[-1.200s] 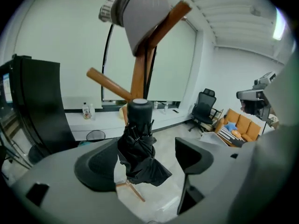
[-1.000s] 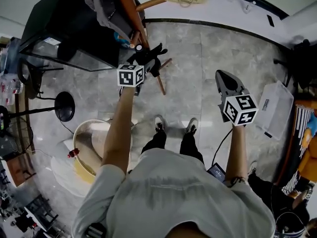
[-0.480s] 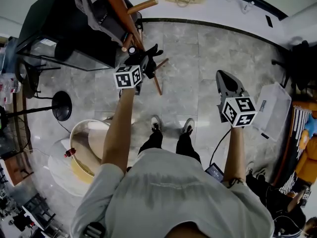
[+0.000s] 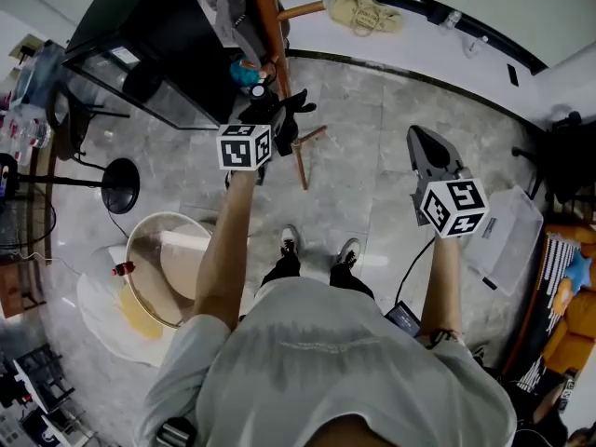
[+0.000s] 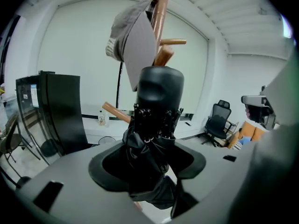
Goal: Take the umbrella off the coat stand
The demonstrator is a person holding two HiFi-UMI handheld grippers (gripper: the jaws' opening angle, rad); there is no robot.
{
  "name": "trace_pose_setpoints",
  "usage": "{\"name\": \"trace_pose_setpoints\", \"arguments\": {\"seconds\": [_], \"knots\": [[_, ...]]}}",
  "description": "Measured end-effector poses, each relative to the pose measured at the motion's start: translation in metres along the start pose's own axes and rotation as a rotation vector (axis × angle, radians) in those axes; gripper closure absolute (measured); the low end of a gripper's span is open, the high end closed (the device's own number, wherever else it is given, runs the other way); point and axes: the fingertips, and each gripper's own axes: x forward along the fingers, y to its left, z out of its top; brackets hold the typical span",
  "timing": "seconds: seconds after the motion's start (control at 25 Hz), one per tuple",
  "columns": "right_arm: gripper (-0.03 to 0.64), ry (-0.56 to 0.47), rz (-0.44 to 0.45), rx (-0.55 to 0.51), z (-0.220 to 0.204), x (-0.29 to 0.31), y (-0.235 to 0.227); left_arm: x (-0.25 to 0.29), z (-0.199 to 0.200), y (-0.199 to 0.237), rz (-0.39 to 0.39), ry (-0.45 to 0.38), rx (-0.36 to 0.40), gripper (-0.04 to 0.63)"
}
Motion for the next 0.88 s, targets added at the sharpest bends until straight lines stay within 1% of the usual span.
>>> {"name": "trace_pose_setpoints", "arguments": {"seconds": [0.12, 0.36, 0.56, 0.68, 0.88], "knots": [[0.595, -0.042, 0.019, -0.025, 0.020, -0.003, 0.009, -0.026, 0.012, -0.007, 0.011, -0.020, 0.018, 0.348], [0.595, -0.117, 0.068, -0.081, 0.058, -0.001, 0.029, -0.081, 0.039, -0.014, 0.034, -0.094, 0.039, 0.348], [0.595, -0.171, 0.094, -0.126, 0.088, -0.002, 0.045, -0.128, 0.063, -0.023, 0.053, -0.146, 0.088, 0.348], [0.595, -0.188, 0.104, -0.146, 0.099, -0.002, 0.053, -0.155, 0.074, -0.026, 0.070, -0.181, 0.100, 0.348], [0.595, -0.182, 0.099, -0.186, 0.107, 0.004, 0.060, -0.192, 0.087, -0.035, 0.081, -0.244, 0.088, 0.348]]}}
